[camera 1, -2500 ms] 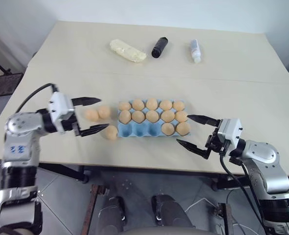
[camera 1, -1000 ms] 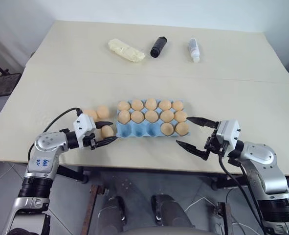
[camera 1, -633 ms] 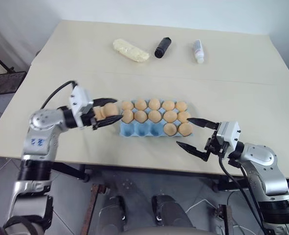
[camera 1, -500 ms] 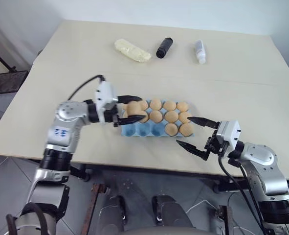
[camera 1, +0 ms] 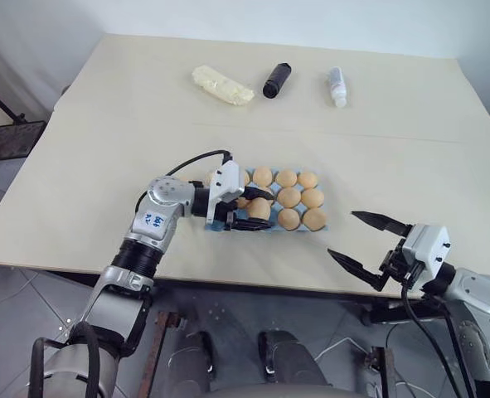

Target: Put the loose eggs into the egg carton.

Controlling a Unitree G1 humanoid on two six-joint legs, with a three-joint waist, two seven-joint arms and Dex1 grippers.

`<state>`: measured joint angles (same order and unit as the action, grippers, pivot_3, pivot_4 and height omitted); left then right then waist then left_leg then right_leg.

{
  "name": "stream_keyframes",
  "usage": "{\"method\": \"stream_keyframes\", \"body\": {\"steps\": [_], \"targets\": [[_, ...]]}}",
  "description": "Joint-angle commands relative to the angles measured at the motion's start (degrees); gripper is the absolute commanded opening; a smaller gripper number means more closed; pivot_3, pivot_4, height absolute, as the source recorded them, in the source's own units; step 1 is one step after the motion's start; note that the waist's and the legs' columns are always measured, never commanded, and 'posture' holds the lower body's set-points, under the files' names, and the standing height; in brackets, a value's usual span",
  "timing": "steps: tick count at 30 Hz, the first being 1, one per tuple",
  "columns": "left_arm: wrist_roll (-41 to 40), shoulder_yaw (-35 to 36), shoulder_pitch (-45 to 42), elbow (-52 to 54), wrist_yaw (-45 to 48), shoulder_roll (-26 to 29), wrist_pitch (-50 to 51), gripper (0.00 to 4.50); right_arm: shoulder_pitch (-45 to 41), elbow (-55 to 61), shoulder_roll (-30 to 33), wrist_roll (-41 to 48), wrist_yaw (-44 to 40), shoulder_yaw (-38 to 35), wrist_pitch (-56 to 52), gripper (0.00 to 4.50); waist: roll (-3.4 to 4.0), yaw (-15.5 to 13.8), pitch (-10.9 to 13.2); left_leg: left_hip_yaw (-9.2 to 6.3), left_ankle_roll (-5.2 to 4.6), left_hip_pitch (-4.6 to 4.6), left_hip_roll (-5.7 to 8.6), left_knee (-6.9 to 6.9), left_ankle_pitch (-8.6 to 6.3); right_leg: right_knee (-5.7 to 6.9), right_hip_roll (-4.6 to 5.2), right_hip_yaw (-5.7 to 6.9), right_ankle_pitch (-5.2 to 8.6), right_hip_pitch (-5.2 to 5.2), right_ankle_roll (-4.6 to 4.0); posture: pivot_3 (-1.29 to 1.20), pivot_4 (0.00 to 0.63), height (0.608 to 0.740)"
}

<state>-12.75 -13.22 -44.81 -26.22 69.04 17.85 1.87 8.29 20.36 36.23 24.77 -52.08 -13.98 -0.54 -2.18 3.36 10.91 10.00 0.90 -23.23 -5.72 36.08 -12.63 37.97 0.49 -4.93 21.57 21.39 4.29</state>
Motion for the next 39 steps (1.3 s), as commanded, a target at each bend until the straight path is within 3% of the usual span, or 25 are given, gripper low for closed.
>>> {"method": "stream_keyframes", "body": {"steps": [1,6,16,22,31,35,39], "targets": [[0.82,0.10,-1.20,-1.82,0.13,-1.43,-2.49,2.90,0.21,2.68,-0.32,0.83,1.28,-0.73,0.01,4.50,0.00,-0.02,0.00,-0.01,0.00,0.00,0.00,-0.01,0.00,0.00,0.00,0.01,0.00,0.00,0.00,0.00,0.150,0.740],[0.30,1.97,-0.26,-0.20,0.00,-0.58,-4.70,4.46,-0.91,2.78,-0.75,0.81,1.80,0.82,-0.31,4.50,0.00,-0.05,0.00,-0.03,0.01,-0.03,-0.04,-0.07,0.00,-0.04,0.00,0.01,0.01,0.02,-0.01,0.00,0.150,0.740],[-7.40,16.55,9.05,12.64,-3.30,11.86,-1.34,4.46,-6.49,-0.98,-0.78,1.43,-1.68,4.89,-0.82,4.50,0.00,0.20,0.00,-0.01,0.04,-0.01,-0.20,-0.09,0.02,0.02,-0.02,0.05,0.02,0.03,-0.02,0.00,0.150,0.740],[-7.87,28.16,23.87,18.63,-9.07,19.76,-2.19,4.46,-10.90,-4.45,-1.13,1.67,-4.00,7.51,-0.78,4.50,0.01,0.21,0.00,-0.01,0.03,0.00,-0.22,-0.10,0.01,0.00,0.02,0.08,0.02,0.02,-0.02,0.00,0.150,0.740],[-9.53,39.81,39.67,22.52,-16.97,20.34,-2.01,4.46,-14.69,-8.00,-2.39,1.61,-5.61,8.30,0.51,4.50,-0.03,0.04,-0.01,-0.03,-0.09,0.00,-0.17,-0.15,-0.35,-0.03,0.20,0.16,0.01,-0.01,-0.05,0.00,0.150,0.740],[-9.95,39.36,43.11,25.21,-18.35,19.81,-0.84,4.46,-14.86,-8.36,-2.58,1.39,-6.07,8.66,0.67,4.50,-0.03,-0.12,-0.01,-0.03,-0.09,0.00,-0.18,-0.23,-0.35,-0.08,0.20,0.19,0.05,0.01,-0.12,0.00,0.150,0.740],[-9.86,36.52,39.37,24.21,-19.30,20.03,1.10,4.46,-15.57,-8.49,-2.60,1.19,-6.13,8.58,0.57,4.50,-0.03,-0.16,-0.01,-0.06,-0.06,0.00,-0.16,-0.24,-0.37,-0.09,0.21,0.21,0.05,0.00,-0.14,0.00,0.150,0.740]]}}
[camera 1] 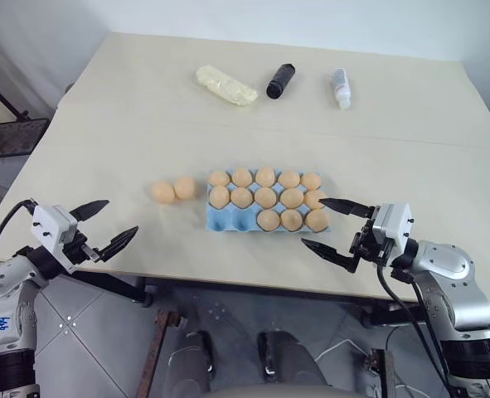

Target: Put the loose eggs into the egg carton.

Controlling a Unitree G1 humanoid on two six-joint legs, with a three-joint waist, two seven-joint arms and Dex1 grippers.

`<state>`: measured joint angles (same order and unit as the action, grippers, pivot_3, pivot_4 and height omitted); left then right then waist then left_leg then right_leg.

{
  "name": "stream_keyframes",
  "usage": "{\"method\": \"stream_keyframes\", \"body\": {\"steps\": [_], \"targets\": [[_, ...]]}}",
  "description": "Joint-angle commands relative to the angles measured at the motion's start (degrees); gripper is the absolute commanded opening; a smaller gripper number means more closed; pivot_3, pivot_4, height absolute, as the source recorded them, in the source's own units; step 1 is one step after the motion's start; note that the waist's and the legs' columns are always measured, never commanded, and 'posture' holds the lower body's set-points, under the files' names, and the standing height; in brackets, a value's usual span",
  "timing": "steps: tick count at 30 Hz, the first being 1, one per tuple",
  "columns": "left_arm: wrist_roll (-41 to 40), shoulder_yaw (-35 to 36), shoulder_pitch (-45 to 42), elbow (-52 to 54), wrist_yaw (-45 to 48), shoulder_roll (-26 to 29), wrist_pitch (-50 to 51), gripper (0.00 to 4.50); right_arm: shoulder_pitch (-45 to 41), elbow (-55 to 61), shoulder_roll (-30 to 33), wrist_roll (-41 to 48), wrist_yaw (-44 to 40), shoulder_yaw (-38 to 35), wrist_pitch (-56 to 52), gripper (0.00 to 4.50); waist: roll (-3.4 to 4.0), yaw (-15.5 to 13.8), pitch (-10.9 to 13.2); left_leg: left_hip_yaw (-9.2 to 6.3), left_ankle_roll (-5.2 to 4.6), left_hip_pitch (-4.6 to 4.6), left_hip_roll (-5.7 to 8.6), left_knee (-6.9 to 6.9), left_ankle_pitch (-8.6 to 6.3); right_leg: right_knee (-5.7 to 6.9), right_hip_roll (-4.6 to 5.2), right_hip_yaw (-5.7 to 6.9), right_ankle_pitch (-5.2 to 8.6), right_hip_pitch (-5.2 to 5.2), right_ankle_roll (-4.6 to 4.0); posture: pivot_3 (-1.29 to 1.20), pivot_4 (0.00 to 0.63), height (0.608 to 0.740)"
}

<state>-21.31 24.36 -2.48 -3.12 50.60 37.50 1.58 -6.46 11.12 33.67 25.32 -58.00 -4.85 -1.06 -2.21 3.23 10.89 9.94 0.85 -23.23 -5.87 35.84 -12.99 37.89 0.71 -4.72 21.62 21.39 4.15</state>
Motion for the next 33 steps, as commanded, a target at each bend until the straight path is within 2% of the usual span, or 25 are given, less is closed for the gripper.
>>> {"method": "stream_keyframes", "body": {"steps": [1,3,8,15,22,29,33], "targets": [[-1.14,-1.85,-4.10,0.81,-1.02,0.43,2.05,4.46,-0.81,0.85,0.02,0.67,-0.21,-0.64,1.06,4.50,0.00,0.01,0.00,0.00,0.00,0.00,0.01,0.00,0.00,0.00,0.00,0.02,-0.01,0.00,-0.01,0.00,0.150,0.740],[-0.89,-2.98,-5.92,0.22,-1.08,0.49,2.99,4.46,-0.68,1.08,0.11,0.74,-0.21,-0.81,1.01,4.50,0.00,0.10,0.00,0.02,0.00,0.00,0.01,-0.01,0.00,-0.01,0.00,0.00,-0.03,-0.01,-0.03,0.00,0.150,0.740],[2.48,-11.52,-17.78,-6.42,2.08,0.88,4.36,4.46,0.81,3.18,0.02,1.69,0.40,-1.91,0.84,4.50,0.00,-0.05,0.00,0.02,-0.06,-0.01,0.00,-0.04,0.09,-0.03,-0.12,0.02,-0.03,0.04,-0.03,0.00,0.150,0.740],[12.06,-22.94,-33.33,-23.27,5.20,0.46,2.14,4.46,4.42,6.14,-0.82,0.90,3.04,-2.19,1.17,4.50,0.00,0.17,0.00,0.19,0.07,-0.02,0.12,0.03,0.29,-0.04,-0.24,-0.01,-0.02,0.12,0.00,0.00,0.150,0.740],[17.14,-27.51,-44.16,-37.29,6.69,-1.10,-2.98,4.46,7.87,9.33,-1.11,0.95,5.44,-2.14,0.87,4.50,-0.01,0.14,0.00,0.20,0.12,-0.03,0.08,0.10,0.29,0.02,-0.26,-0.06,-0.01,0.15,0.01,0.00,0.150,0.740],[19.77,-29.81,-47.93,-44.14,9.59,-1.61,-5.66,4.46,9.28,10.69,-1.16,0.95,7.24,-2.12,0.77,4.50,-0.01,0.07,0.00,0.22,0.10,-0.03,0.06,0.10,0.28,0.05,-0.24,-0.04,-0.01,0.16,0.01,0.00,0.150,0.740],[20.29,-29.57,-49.10,-46.32,9.37,-1.78,-6.72,3.57,9.27,10.62,-1.19,0.90,7.77,-2.12,0.89,4.50,-0.02,0.03,0.01,0.21,0.10,-0.04,0.03,0.11,0.28,0.05,-0.24,-0.06,-0.01,0.17,0.01,0.00,0.150,0.740]]}}
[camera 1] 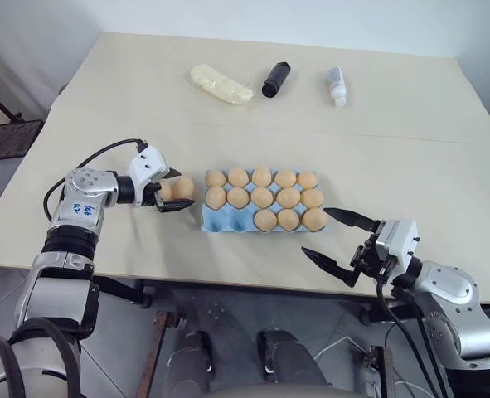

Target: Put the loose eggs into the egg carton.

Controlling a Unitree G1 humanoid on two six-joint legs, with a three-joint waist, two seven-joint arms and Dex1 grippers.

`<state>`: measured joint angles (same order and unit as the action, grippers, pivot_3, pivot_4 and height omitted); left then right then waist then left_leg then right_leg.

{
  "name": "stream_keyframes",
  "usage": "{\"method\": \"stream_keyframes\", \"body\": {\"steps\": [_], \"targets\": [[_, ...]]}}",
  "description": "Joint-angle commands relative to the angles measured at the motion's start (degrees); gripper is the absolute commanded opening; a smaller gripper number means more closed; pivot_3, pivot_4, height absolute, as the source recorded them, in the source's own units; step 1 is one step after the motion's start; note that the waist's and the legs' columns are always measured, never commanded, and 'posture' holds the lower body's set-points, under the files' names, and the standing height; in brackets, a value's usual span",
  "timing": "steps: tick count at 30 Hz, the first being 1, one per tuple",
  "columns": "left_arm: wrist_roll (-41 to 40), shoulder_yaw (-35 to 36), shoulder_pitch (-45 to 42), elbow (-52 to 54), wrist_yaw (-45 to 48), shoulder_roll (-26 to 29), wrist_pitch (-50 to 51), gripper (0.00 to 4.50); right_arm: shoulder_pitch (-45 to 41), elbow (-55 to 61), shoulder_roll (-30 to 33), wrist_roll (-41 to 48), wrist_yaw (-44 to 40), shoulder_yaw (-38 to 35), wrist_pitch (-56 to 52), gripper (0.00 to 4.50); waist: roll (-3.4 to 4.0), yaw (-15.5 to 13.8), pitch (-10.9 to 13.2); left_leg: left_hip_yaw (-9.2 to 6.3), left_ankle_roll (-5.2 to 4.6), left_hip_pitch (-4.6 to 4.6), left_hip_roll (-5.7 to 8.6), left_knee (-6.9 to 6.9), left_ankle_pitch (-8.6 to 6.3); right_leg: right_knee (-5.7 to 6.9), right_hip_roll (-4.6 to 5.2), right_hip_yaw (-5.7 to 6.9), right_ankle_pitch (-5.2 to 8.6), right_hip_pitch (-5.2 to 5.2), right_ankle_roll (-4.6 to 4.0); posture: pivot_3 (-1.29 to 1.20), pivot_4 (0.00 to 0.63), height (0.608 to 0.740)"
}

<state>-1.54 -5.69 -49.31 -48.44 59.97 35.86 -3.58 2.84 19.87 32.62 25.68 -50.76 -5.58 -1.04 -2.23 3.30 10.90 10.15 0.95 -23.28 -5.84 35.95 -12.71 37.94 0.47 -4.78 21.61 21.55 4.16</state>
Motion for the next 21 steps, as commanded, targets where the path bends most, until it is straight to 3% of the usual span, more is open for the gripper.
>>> {"method": "stream_keyframes", "body": {"steps": [1,3,21], "targets": [[0.49,0.60,-2.48,-1.37,0.00,-0.25,-2.20,3.22,-0.10,1.78,-0.15,0.52,0.61,-1.30,0.90,4.50,0.00,-0.08,0.00,0.00,0.00,0.00,-0.02,0.00,0.00,0.01,0.02,0.00,0.00,0.00,0.00,0.00,0.150,0.740],[0.02,1.08,-3.00,-2.08,-0.01,-0.69,-3.44,2.59,-0.29,1.58,-0.23,0.45,0.73,-1.06,0.98,4.50,0.00,-0.10,0.00,-0.01,-0.01,0.00,-0.01,0.02,0.00,0.02,0.02,0.01,0.00,-0.01,0.00,0.00,0.150,0.740],[-4.37,6.35,-1.56,1.86,4.55,0.65,-4.96,2.59,-1.27,0.62,-0.34,0.33,0.13,-0.14,0.63,4.50,0.00,-0.05,0.00,0.01,0.00,0.00,0.02,0.10,0.02,0.11,-0.02,0.17,0.00,-0.01,0.03,0.00,0.150,0.740]]}}
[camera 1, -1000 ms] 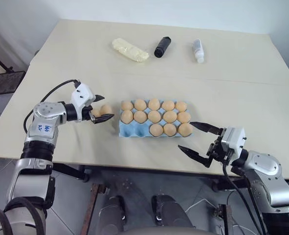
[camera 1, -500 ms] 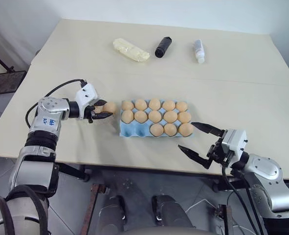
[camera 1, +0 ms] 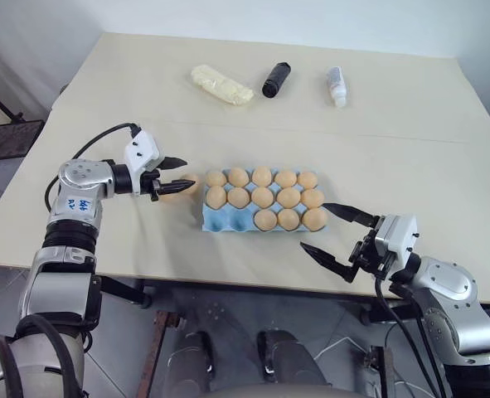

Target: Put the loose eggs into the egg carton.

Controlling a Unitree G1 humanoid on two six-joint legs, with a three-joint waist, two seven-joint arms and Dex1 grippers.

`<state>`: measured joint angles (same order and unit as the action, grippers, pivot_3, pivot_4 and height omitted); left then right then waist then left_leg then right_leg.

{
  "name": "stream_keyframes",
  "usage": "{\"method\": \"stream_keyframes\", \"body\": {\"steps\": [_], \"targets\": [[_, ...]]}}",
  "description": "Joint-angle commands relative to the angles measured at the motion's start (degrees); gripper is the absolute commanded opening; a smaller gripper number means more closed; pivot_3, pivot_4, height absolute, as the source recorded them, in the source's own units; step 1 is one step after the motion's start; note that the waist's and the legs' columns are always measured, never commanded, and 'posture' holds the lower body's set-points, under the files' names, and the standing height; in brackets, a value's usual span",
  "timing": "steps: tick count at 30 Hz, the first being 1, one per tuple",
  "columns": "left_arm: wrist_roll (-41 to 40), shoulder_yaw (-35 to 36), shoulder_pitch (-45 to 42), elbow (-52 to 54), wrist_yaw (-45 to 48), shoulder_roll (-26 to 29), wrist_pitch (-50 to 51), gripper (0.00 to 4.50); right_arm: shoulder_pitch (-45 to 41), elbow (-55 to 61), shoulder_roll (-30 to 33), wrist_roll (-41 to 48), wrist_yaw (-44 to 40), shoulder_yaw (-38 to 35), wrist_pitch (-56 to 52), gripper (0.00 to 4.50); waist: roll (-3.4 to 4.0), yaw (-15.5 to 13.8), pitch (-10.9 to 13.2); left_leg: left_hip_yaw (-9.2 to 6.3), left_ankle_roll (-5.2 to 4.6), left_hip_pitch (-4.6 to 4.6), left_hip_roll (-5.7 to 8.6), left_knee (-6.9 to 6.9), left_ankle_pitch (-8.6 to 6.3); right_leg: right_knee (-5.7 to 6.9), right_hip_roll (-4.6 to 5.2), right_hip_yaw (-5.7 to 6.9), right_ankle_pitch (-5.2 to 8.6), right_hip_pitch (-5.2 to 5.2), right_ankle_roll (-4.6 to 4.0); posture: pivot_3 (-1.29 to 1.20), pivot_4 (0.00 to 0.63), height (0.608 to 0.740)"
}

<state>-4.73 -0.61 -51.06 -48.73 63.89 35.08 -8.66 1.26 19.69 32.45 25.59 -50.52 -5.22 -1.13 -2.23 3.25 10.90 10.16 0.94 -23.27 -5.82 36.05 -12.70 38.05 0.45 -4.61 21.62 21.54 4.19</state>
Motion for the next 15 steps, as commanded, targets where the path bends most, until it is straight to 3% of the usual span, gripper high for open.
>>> {"method": "stream_keyframes", "body": {"steps": [1,15], "targets": [[-1.08,1.25,0.29,2.26,0.75,1.50,0.28,2.59,0.34,0.81,-0.21,0.39,-0.10,-0.45,0.74,4.50,0.00,-0.02,0.00,-0.01,0.00,0.00,0.00,0.00,0.00,0.01,-0.01,0.03,0.00,0.00,0.00,0.00,0.150,0.740],[4.75,-3.10,-4.69,-9.13,-2.43,-4.24,-1.38,2.59,0.13,0.79,-0.43,0.15,0.08,-0.35,0.95,4.50,0.00,-0.21,-0.01,-0.08,-0.05,0.02,0.06,0.09,0.04,0.13,0.06,0.32,0.00,-0.03,0.00,0.00,0.150,0.740]]}}
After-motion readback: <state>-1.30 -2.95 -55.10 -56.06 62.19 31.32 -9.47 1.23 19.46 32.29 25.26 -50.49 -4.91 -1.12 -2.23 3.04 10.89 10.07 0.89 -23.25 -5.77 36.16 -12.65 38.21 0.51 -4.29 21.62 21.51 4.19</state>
